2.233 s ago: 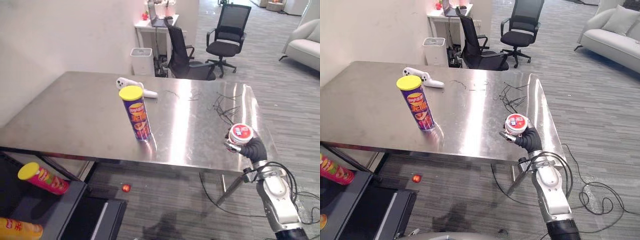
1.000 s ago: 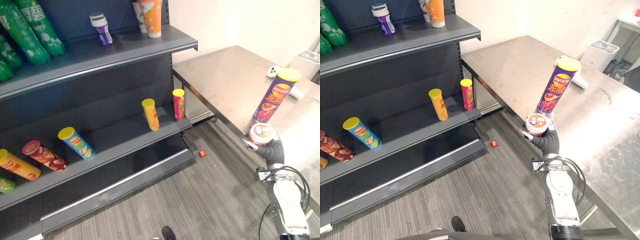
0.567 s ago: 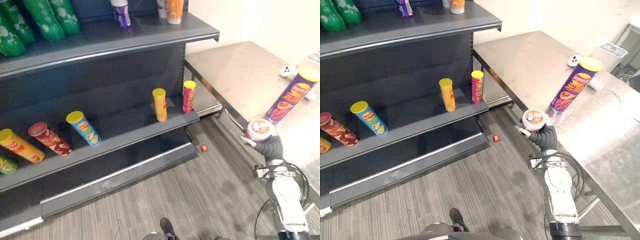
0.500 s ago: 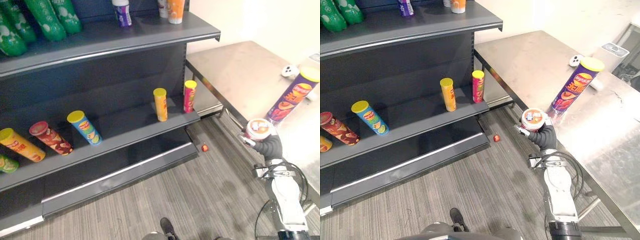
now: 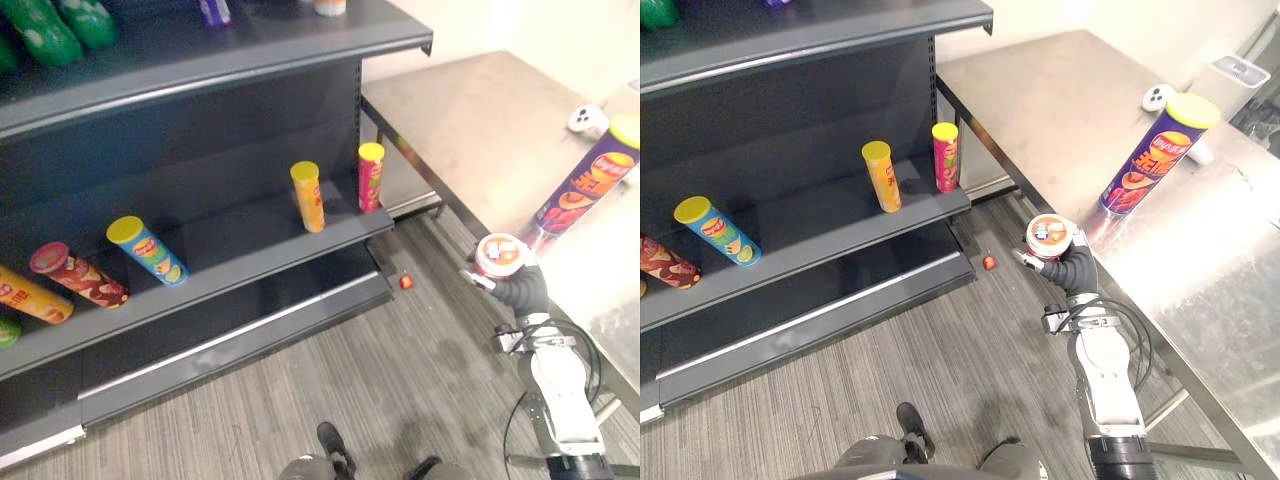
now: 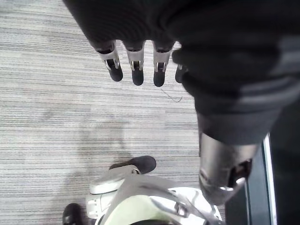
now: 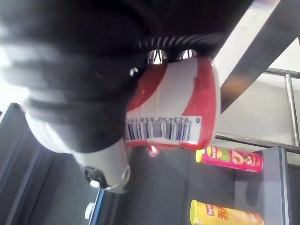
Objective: Put the gum and the chips on the shelf.
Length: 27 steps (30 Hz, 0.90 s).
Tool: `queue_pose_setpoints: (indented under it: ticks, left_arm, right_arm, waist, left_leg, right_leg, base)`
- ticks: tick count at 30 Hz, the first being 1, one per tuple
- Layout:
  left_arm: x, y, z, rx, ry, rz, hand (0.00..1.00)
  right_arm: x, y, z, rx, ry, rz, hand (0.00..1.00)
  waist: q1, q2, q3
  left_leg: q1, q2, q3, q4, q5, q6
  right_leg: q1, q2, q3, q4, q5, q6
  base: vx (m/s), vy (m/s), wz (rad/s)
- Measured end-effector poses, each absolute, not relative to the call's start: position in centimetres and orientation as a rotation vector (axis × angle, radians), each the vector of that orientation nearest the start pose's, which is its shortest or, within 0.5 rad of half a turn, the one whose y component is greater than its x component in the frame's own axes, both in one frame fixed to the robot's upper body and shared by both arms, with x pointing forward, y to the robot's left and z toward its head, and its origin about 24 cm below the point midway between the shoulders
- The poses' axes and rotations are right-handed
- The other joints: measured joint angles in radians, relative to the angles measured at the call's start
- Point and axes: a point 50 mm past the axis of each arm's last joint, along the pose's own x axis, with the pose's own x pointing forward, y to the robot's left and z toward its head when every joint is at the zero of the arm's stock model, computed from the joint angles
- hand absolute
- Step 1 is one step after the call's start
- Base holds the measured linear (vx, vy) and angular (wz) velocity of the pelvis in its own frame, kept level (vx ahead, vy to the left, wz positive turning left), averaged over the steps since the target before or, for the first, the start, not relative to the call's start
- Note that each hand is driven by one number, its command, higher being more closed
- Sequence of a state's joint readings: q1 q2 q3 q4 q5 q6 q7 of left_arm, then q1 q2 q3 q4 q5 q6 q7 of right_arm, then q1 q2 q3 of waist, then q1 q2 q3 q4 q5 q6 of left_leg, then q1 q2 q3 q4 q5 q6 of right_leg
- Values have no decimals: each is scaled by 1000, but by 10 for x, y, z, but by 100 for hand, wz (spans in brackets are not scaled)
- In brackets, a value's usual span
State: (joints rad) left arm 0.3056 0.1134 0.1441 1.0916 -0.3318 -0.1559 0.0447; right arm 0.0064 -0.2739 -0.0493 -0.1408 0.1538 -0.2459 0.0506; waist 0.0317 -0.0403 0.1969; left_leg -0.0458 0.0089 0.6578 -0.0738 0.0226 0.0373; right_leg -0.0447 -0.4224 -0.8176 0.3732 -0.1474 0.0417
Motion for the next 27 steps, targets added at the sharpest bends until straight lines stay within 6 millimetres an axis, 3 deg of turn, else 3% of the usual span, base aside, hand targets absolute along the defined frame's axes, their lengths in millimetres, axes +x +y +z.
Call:
queue_pose_setpoints:
  ticks: [6, 9, 11, 12, 13, 14, 15, 16, 17, 18, 20, 23, 26, 27]
  left_arm:
    - [7, 220, -164, -245, 1122, 514, 0]
    - [12, 221, -163, -273, 1084, 524, 0]
    - [12, 222, -163, -294, 1074, 536, 0]
    - [12, 222, -162, -295, 1073, 537, 0]
    - [12, 221, -163, -299, 1076, 534, 0]
    - [13, 222, -162, -297, 1070, 532, 0]
    - [19, 223, -161, -294, 1049, 527, 0]
    - [26, 226, -159, -301, 1019, 539, 0]
    - [29, 228, -158, -307, 1011, 554, 0]
    - [32, 228, -158, -306, 1010, 554, 0]
    - [40, 228, -159, -339, 1010, 565, 0]
    - [40, 231, -159, -352, 1027, 589, 0]
    - [30, 233, -160, -356, 1060, 625, 0]
    - [27, 229, -162, -366, 1074, 629, 0]
  right_arm:
    - [251, -191, 116, -138, -430, 96, 100]
    - [252, -186, 119, -145, -451, 134, 100]
    - [252, -182, 120, -148, -453, 168, 100]
    - [253, -178, 121, -153, -456, 196, 100]
    - [254, -171, 123, -161, -469, 242, 100]
    - [254, -166, 125, -159, -487, 271, 100]
    - [253, -161, 126, -151, -504, 293, 100]
    - [252, -157, 126, -146, -510, 312, 100]
    - [251, -155, 125, -143, -508, 317, 100]
    - [250, -155, 124, -142, -508, 317, 100]
    - [247, -155, 124, -139, -511, 314, 100]
    - [246, -154, 123, -126, -511, 308, 100]
    - [248, -154, 127, -108, -526, 313, 100]
    - [249, -156, 128, -91, -524, 307, 100]
  waist:
    - [-1, -4, 28]
    - [-2, -8, 33]
    - [0, -15, 53]
    - [4, -16, 62]
    - [13, -10, 68]
    - [16, -6, 71]
    - [17, 8, 82]
    - [8, 11, 84]
    - [1, 16, 85]
    - [-1, 13, 83]
    - [-3, 1, 78]
    - [-4, -6, 73]
    - [0, -23, 59]
    - [-2, -1, 42]
  left_leg:
    - [-11, 5, -15, 23, -7, 0]
    - [-60, 12, -47, 126, -56, 19]
    - [-74, 27, -87, 237, -117, 38]
    - [-74, 39, -100, 283, -149, 40]
    - [-75, 55, -126, 325, -185, 41]
    - [-75, 64, -148, 340, -202, 48]
    - [-76, 70, -183, 343, -210, 42]
    - [-80, 72, -258, 342, -210, 43]
    - [-85, 65, -292, 343, -210, 42]
    - [-87, 53, -317, 343, -210, 42]
    - [-91, 8, -409, 351, -207, 35]
    - [-85, -24, -495, 355, -207, 16]
    - [-83, -34, -568, 362, -209, -11]
    - [-97, -10, -588, 370, -211, -28]
  right_leg:
    - [-6, -19, -12, 45, -6, 0]
    - [0, -56, -52, 96, -12, 11]
    - [21, -112, -64, 204, 0, 14]
    - [20, -140, -52, 273, 21, -17]
    - [-9, -161, 4, 360, 77, -78]
    - [-54, -153, 93, 410, 102, -128]
    - [-88, -97, 208, 390, 61, -76]
    - [-119, 25, 381, 278, 0, -19]
    - [-132, 72, 451, 209, -3, -5]
    - [-137, 89, 486, 167, 3, 5]
    - [-164, 120, 614, 60, 37, 61]
    - [-158, 142, 673, -13, 67, 110]
    - [-120, 175, 606, -116, 99, 90]
    - [-103, 199, 584, -141, 100, 87]
  base:
    - [73, -58, 7]
    - [105, -62, 40]
    - [113, 11, 53]
    - [76, 45, 38]
    - [76, 67, 35]
    - [81, 67, 44]
    - [83, 47, 86]
    - [81, 25, 114]
    - [75, 14, 118]
    - [93, -6, 123]
    - [136, -49, 145]
    - [163, -117, 124]
    - [224, -258, 84]
    - [216, -227, 35]
